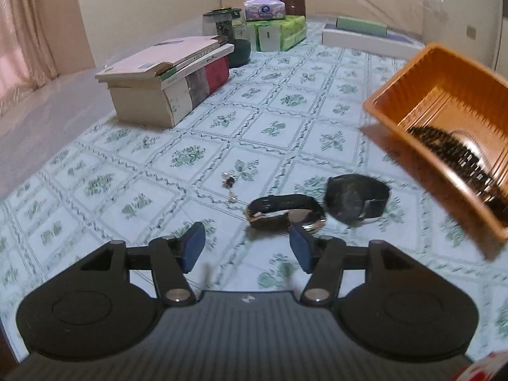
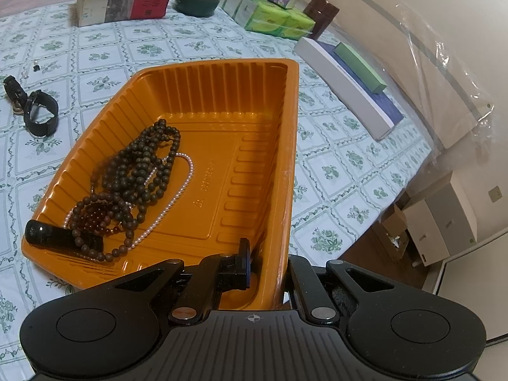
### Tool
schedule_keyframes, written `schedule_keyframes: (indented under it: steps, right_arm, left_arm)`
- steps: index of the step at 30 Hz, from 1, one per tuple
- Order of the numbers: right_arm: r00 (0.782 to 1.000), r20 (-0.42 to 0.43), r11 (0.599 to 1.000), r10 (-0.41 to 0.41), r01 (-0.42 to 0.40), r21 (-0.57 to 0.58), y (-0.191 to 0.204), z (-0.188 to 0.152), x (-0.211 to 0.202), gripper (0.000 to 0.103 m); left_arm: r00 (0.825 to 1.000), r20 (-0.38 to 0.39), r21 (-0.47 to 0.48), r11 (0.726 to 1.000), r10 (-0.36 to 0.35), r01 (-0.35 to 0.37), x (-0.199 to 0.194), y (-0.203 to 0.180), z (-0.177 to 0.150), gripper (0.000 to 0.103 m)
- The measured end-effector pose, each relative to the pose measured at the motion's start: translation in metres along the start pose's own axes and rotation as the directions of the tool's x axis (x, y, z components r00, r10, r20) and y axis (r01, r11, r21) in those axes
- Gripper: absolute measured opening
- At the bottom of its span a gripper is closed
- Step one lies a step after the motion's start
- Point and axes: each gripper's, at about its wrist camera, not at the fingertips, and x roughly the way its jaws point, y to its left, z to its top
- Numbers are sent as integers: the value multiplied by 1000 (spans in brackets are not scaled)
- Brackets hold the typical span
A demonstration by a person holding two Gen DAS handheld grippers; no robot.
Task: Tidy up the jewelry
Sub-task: 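Grasp the black leather bracelet with silver clasp using the left tool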
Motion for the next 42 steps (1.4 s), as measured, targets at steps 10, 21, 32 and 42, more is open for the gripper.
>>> schedule_keyframes:
  steps: [10, 21, 32, 42]
  right_arm:
    - [1000, -16, 1000, -4, 4, 4, -1, 3, 3, 5]
    - [1000, -20, 1000, -4, 5, 9, -1, 2, 4, 6]
    - [1000, -17, 1000, -6, 6, 8, -1, 3, 3, 6]
    - [1000, -16, 1000, -6, 6, 7, -1, 2, 3, 6]
  left_arm:
    - [998, 45, 251, 966, 52, -62, 32, -18, -2, 47]
    - [997, 38, 359, 931, 61, -71, 42, -35, 2, 13]
    - [1000, 15, 138, 990, -14, 12, 23, -14, 15, 9]
    - [998, -15, 54, 997, -53, 54, 11, -10, 18, 7]
